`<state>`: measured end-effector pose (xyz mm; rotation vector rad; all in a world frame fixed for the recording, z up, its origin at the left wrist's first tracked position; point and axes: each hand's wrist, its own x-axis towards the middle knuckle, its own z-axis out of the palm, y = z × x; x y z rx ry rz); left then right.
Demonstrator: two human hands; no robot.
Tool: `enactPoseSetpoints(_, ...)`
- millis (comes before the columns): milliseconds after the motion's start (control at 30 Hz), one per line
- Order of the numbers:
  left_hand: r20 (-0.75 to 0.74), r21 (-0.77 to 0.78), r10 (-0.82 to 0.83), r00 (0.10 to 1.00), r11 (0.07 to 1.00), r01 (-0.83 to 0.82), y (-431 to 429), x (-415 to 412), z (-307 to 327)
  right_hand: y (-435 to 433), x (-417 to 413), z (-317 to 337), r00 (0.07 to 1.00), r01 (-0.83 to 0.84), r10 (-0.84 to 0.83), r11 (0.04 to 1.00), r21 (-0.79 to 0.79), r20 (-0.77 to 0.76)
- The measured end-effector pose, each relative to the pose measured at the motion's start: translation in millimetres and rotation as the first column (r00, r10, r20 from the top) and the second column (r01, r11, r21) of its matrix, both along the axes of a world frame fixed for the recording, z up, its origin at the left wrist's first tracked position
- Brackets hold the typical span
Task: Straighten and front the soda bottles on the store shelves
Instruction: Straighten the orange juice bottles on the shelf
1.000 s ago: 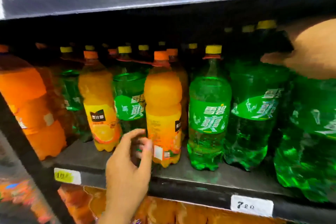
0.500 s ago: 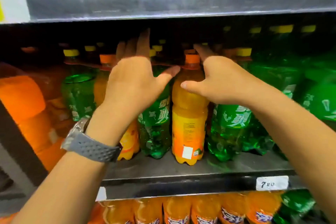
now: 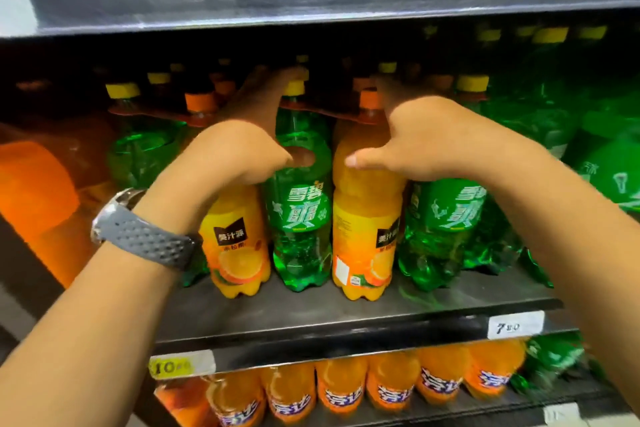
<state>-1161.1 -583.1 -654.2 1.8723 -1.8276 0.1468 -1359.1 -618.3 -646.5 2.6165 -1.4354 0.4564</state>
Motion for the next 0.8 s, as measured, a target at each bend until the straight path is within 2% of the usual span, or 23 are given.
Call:
enactPoseSetpoints(133,-0.053,0.017,-0.087,0.995,0.996,0.088,2.6,8.6,-0.8,-3.9,-3.6,-3.3,1.0,-0.013,0.015,0.995,-0.099,0.021)
enactPoseSetpoints(300,-0.089,-0.01,-0.114,0.989,0.993,0.114,4.8,11.6,-6.2,0.1,6.6,-10.6,0.997,0.069,-0.061,0.978,-0.198,0.044)
enactPoseSetpoints(467,-0.098,0.0,-0.102,0.99,0.995,0.103,8.3,11.7,-5.7,1.5,1.2,-2.2,1.0,-0.002,0.002,1.0,-0.031,0.001)
enactPoseSetpoints(667,0.025,0.026,-0.018,1.0,1.0,0.018,10.6,10.1,0.8,-0.5,1.0,-4.1,0.999,-0.023,0.024,0.999,-0.026,0.048)
enactPoseSetpoints(800,-0.074,0.013,-0.021,0.997,1.0,0.022,9.0,-3.5,-5.8,-3.6,-4.3,-4.1,0.998,-0.049,0.05,0.998,-0.043,0.035)
